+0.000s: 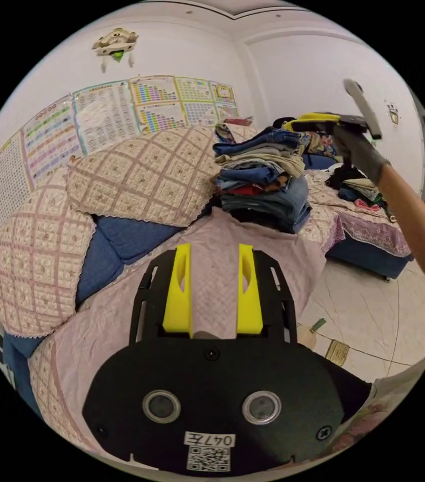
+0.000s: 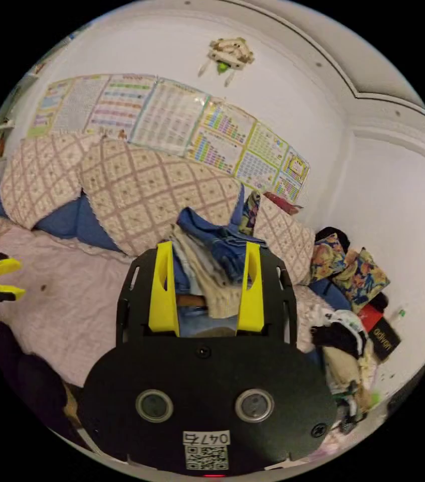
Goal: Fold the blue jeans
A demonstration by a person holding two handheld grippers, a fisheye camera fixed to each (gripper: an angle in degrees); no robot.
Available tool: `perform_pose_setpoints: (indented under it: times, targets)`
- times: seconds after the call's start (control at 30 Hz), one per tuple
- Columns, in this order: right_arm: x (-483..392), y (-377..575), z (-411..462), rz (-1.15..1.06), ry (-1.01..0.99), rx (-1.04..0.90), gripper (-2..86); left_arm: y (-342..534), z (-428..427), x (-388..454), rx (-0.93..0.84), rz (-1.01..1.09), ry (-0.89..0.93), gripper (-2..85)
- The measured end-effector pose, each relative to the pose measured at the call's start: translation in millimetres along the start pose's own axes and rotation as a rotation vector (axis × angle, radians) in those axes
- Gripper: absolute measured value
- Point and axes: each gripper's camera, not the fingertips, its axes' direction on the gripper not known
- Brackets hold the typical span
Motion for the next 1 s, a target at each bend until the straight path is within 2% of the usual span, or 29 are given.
perform_pose_setpoints:
  times: [0.13, 0.27, 0.33, 0.53, 0.83, 0.9, 0.93, 1.0]
  targets:
    - [19, -27, 39, -0.146, 0.025, -0.109, 15.0, -113, -10, -32, 0.118, 0.095, 0.095, 13.4]
    - [37, -31, 72, -0.246, 0.07, -0.197, 13.5, -230, 19, -73, 0.107, 0.097, 0.18, 13.4]
    - [48, -28, 82, -0.254, 0.058, -0.217, 11.8, -298, 58, -105, 0.041, 0.023, 0.262, 13.8]
    - [73, -20, 91, -0.237, 0.023, -0.168, 7.0, -412, 132, -163, -0.055, -0.177, 0.319, 13.2]
    - [85, -11, 93, -0.249, -0.008, -0.116, 4.3, -454, 212, -203, -0.115, -0.397, 0.394, 10.8]
    - [86, -8, 93, -0.262, -0.018, -0.118, 3.8, -453, 219, -205, -0.096, -0.386, 0.457, 6.9]
    - [85, -8, 93, -0.269, -0.02, -0.123, 3.7, -450, 215, -205, -0.049, -0.357, 0.464, 2.9]
    - [88, -7, 91, -0.296, -0.04, -0.14, 3.2, -448, 208, -205, -0.009, -0.314, 0.46, 0.2]
